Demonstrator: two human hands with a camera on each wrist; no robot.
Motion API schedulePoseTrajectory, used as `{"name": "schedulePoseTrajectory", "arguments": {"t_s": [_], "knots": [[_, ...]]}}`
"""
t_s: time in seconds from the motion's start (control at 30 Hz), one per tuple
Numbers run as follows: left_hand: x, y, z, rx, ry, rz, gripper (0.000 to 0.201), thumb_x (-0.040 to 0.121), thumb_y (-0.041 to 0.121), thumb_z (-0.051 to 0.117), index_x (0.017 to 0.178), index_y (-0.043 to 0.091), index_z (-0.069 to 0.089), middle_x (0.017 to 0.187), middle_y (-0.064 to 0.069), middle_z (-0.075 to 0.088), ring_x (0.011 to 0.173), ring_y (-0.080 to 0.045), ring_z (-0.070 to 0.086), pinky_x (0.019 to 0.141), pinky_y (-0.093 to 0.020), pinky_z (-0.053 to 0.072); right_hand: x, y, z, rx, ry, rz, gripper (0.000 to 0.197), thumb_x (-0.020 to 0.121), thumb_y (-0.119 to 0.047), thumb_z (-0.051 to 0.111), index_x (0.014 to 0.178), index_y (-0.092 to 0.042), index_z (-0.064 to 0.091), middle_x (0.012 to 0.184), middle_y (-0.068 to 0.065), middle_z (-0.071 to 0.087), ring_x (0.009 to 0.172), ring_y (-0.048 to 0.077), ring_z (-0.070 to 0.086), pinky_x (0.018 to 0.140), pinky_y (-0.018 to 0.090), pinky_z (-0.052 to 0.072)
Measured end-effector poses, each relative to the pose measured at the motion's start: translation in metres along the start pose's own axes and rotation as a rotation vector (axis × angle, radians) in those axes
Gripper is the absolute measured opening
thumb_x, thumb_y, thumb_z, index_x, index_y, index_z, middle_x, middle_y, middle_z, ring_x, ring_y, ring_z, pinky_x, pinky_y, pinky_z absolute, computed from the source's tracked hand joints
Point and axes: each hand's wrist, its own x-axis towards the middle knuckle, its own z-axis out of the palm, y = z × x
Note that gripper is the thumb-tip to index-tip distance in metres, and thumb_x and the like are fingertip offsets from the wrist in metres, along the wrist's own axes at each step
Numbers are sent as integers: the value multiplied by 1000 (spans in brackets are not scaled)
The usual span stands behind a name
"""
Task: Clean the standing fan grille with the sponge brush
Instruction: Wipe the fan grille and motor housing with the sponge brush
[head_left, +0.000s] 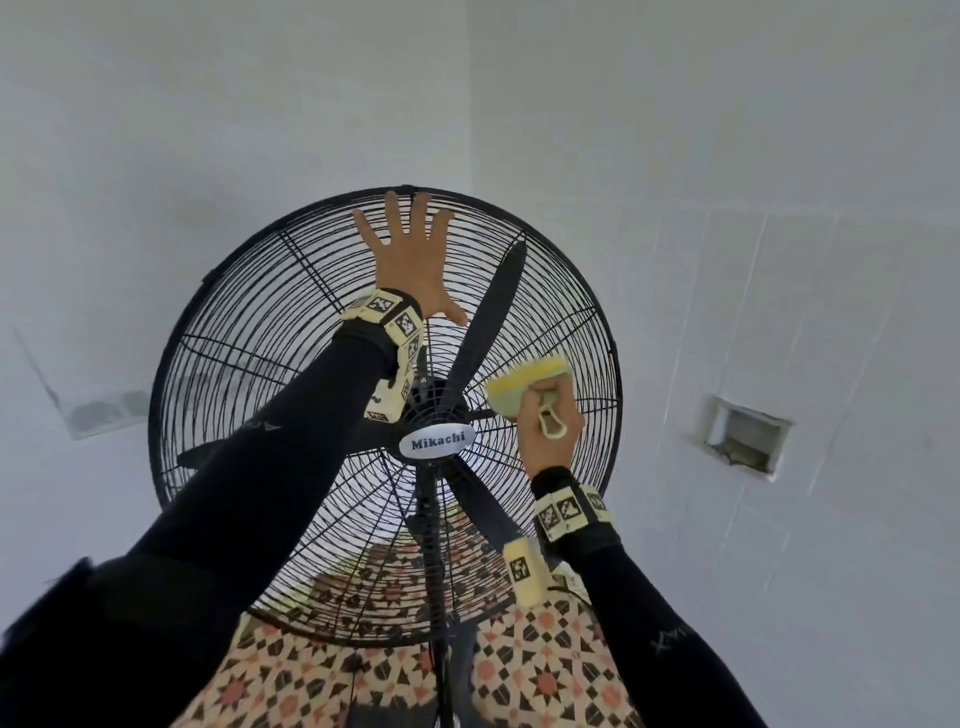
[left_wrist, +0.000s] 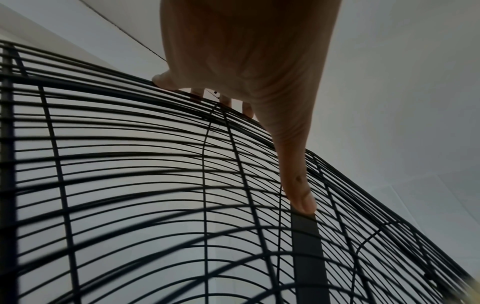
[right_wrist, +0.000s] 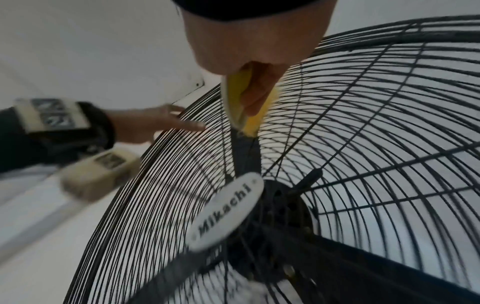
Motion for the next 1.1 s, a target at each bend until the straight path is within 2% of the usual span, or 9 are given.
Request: {"name": "schedulePoseTrajectory", "arguments": {"t_s": [0.1,0.17,0.27,0.43,0.6,0.77,0.93,1.03,1.1], "knots": [[0,0,-1,-6,12,3,156,48,83,83,165,19,3,173,-14,-5,155,-50,-11,111,-82,-6,-18,-4,6,-24,-401,-156,13,94,-23,52,95,-11,57,65,3,63,47,10,54,41,26,46],[0,0,-1,-7,8,8,155,49,84,82,165,19,2,173,-13,-6,155,-49,-11,111,-82,-6,-13,0,7,-68,-307,-88,8,95,-23,52,93,-17,58,67,0,65,48,12,57,42,27,49],[0,0,-2,27,-13,-1,154,52,85,80,165,20,-1,173,-14,-8,155,-49,-13,113,-82,-4,2,2,5,-143,43,13,13,99,-12,55,89,-19,56,65,-8,61,48,6,55,42,18,43],[-2,5,-3,52,-15,-7,153,53,86,78,165,20,-3,173,-15,-8,155,-50,-14,112,-83,-1,-11,-1,4,-65,-382,-183,11,97,-4,55,89,-12,58,65,-5,61,48,13,56,42,18,43],[-1,1,-5,51,-29,-11,153,55,84,79,165,20,-5,172,-15,-9,155,-49,-14,113,-82,-2,16,13,-8,-120,191,72,9,98,-4,54,92,-9,58,66,-7,59,50,0,55,46,22,43],[-1,2,-3,34,-17,-7,153,53,84,80,165,22,-4,173,-14,-8,155,-48,-14,113,-82,-3,-7,0,0,-67,-335,-99,7,96,-3,57,92,-8,60,70,-8,63,52,2,57,46,11,42],[-2,-3,-2,28,-9,-7,153,53,84,80,165,22,-4,173,-13,-10,155,-48,-14,113,-81,-5,8,-22,12,-79,-108,-132,8,95,-12,51,91,-13,58,59,-7,57,45,9,51,39,24,41],[-3,-3,-4,33,-23,-13,153,54,84,79,165,22,-6,173,-12,-12,155,-47,-15,113,-81,-5,-4,-27,18,-81,-440,-283,10,97,-19,49,95,-15,59,64,-2,63,44,10,54,38,25,46],[-2,-4,-6,32,-39,-13,153,54,84,79,165,23,-7,173,-12,-13,155,-47,-15,113,-81,-5,-11,-17,15,-164,-496,-259,15,96,-30,46,93,-18,55,62,-4,62,42,8,53,37,26,46]]}}
